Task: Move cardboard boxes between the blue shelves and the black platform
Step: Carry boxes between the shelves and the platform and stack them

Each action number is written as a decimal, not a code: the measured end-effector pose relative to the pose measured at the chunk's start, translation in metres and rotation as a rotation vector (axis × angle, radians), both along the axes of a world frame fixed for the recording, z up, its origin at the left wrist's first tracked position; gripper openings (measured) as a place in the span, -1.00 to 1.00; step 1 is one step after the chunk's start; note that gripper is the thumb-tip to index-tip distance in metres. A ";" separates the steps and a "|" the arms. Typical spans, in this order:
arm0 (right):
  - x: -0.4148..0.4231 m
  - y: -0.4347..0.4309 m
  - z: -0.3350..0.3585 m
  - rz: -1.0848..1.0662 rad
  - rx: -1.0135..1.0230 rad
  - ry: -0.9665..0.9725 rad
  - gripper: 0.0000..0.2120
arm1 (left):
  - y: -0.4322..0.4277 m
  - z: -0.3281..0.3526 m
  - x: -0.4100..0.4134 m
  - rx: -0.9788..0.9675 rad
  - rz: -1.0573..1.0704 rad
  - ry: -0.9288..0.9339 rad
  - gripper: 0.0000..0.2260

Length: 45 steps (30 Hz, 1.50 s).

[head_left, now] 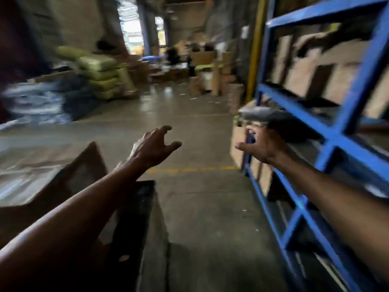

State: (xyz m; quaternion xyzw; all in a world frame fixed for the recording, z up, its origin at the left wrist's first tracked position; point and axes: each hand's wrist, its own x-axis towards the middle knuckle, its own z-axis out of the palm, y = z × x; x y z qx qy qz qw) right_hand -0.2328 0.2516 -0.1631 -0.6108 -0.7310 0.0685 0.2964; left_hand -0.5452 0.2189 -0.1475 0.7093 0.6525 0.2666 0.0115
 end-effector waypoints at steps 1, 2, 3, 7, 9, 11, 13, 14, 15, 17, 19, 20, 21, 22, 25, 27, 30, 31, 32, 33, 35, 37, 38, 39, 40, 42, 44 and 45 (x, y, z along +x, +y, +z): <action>0.025 -0.024 0.003 -0.078 -0.011 0.016 -0.23 | 0.002 0.001 0.025 -0.005 -0.078 -0.032 -0.39; 0.050 -0.046 0.005 -0.157 -0.025 0.032 -0.27 | 0.004 0.002 0.050 -0.023 -0.156 -0.053 -0.39; 0.073 -0.071 0.009 -0.242 -0.029 0.032 -0.26 | 0.001 0.004 0.076 -0.046 -0.229 -0.063 -0.39; 0.151 -0.168 0.029 -0.544 0.004 -0.015 -0.22 | -0.010 0.016 0.181 -0.032 -0.496 -0.071 -0.41; 0.187 -0.215 0.044 -0.672 -0.004 -0.067 -0.24 | -0.028 0.025 0.232 -0.035 -0.650 -0.105 -0.52; 0.218 -0.260 0.064 -0.783 0.003 -0.112 -0.28 | -0.040 0.028 0.278 -0.037 -0.769 -0.094 -0.54; 0.248 -0.301 0.079 -0.912 0.003 -0.155 -0.34 | -0.045 0.026 0.325 -0.055 -0.812 -0.115 -0.34; 0.261 -0.321 0.085 -0.976 0.000 -0.171 -0.36 | -0.049 0.025 0.348 -0.074 -0.828 -0.133 -0.36; 0.274 -0.341 0.089 -1.034 -0.001 -0.176 -0.39 | -0.057 0.026 0.369 -0.085 -0.850 -0.141 -0.40; 0.300 -0.378 0.091 -1.118 -0.004 -0.151 -0.45 | -0.083 0.032 0.407 -0.091 -0.941 -0.181 -0.45; 0.328 -0.412 0.091 -1.195 -0.015 -0.125 -0.44 | -0.103 0.034 0.448 -0.107 -1.003 -0.193 -0.47; 0.343 -0.427 0.090 -1.231 -0.021 -0.113 -0.41 | -0.110 0.035 0.467 -0.106 -1.034 -0.193 -0.45; 0.358 -0.440 0.091 -1.264 -0.024 -0.105 -0.35 | -0.119 0.036 0.487 -0.095 -1.056 -0.193 -0.44; 0.374 -0.451 0.092 -1.292 -0.024 -0.098 -0.28 | -0.126 0.036 0.507 -0.096 -1.075 -0.196 -0.45; 0.420 -0.470 0.095 -1.348 0.012 -0.061 -0.19 | -0.151 0.045 0.560 -0.078 -1.130 -0.194 -0.49; 0.447 -0.473 0.097 -1.366 0.048 -0.058 -0.18 | -0.156 0.054 0.595 -0.077 -1.146 -0.210 -0.49; 0.482 -0.465 0.098 -1.366 0.075 -0.050 -0.18 | -0.151 0.068 0.640 -0.068 -1.173 -0.190 -0.42; 0.492 -0.461 0.099 -1.361 0.079 -0.049 -0.18 | -0.146 0.072 0.653 -0.073 -1.171 -0.188 -0.41; 0.501 -0.456 0.099 -1.354 0.079 -0.047 -0.17 | -0.141 0.075 0.666 -0.081 -1.170 -0.199 -0.40; 0.510 -0.450 0.099 -1.344 0.076 -0.041 -0.16 | -0.136 0.078 0.677 -0.082 -1.164 -0.210 -0.40; 0.523 -0.436 0.100 -1.316 0.072 -0.024 -0.17 | -0.127 0.083 0.696 -0.065 -1.143 -0.227 -0.40; 0.536 -0.418 0.103 -1.284 0.079 -0.016 -0.19 | -0.116 0.087 0.716 -0.063 -1.132 -0.242 -0.39; 0.541 -0.408 0.106 -1.268 0.088 -0.016 -0.19 | -0.109 0.089 0.725 -0.072 -1.139 -0.255 -0.39; 0.546 -0.397 0.109 -1.252 0.100 -0.013 -0.18 | -0.102 0.091 0.735 -0.083 -1.149 -0.269 -0.40; 0.550 -0.386 0.112 -1.236 0.113 -0.008 -0.18 | -0.093 0.093 0.745 -0.095 -1.161 -0.290 -0.40; 0.559 -0.364 0.121 -1.208 0.146 0.000 -0.16 | -0.082 0.100 0.762 -0.100 -1.174 -0.335 -0.34; 0.569 -0.342 0.132 -1.188 0.181 -0.004 -0.12 | -0.068 0.110 0.780 -0.078 -1.186 -0.367 -0.23; 0.574 -0.333 0.138 -1.182 0.197 -0.006 -0.11 | -0.060 0.115 0.788 -0.069 -1.208 -0.383 -0.20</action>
